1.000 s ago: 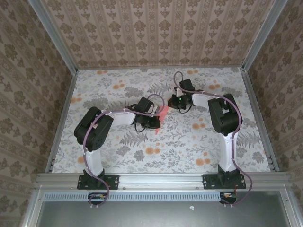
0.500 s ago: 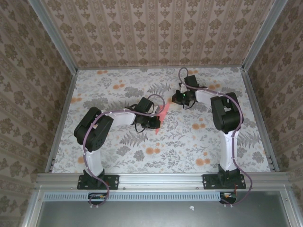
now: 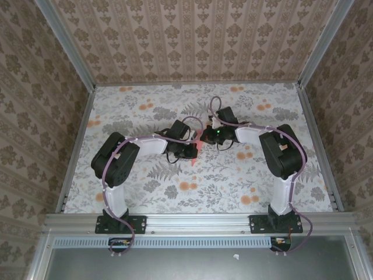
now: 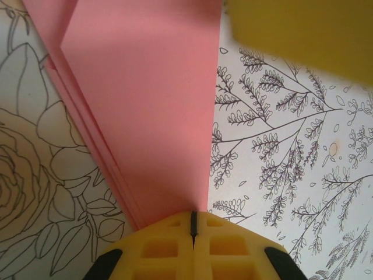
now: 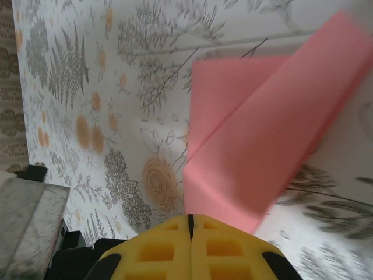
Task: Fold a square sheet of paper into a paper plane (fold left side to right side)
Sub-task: Fold the wing for the fifth time at the center of the table.
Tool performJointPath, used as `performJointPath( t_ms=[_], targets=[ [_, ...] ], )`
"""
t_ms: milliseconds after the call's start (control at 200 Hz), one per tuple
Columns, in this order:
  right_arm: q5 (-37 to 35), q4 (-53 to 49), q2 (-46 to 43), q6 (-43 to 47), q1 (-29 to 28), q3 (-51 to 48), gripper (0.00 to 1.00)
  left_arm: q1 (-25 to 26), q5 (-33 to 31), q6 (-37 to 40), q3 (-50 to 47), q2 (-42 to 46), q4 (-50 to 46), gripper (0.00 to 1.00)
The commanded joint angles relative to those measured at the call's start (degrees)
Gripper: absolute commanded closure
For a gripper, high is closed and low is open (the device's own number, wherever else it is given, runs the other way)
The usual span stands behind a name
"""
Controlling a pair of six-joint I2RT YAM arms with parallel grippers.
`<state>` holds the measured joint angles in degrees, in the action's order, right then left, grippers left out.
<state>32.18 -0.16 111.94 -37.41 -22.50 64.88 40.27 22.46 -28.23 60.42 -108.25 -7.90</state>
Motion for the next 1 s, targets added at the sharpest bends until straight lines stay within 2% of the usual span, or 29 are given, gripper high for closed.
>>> performJointPath(
  t_ms=[0,290,540,745,995],
  targets=[
    [0.36,0.55,3.77,-2.43,-0.04,1.92,1.00,0.71,-2.87,1.42,-1.08,-0.96,-7.83,0.94],
    [-4.59,-11.18,7.35,0.22,-0.18,6.07,1.00,0.75,-1.23,1.94,0.85,4.89,-9.05,0.88],
    [-4.41,-12.15,7.85,0.62,-0.34,6.24,1.00,0.77,2.60,0.17,-0.61,9.59,-7.13,0.88],
    [-4.50,-12.72,7.97,0.97,-0.35,6.51,1.00,0.86,8.92,-2.66,-2.45,7.65,-1.01,0.88],
    [-4.49,-13.63,8.36,1.44,-0.55,7.15,1.00,0.77,7.69,-2.71,-3.30,4.73,-0.60,0.89]
  ],
)
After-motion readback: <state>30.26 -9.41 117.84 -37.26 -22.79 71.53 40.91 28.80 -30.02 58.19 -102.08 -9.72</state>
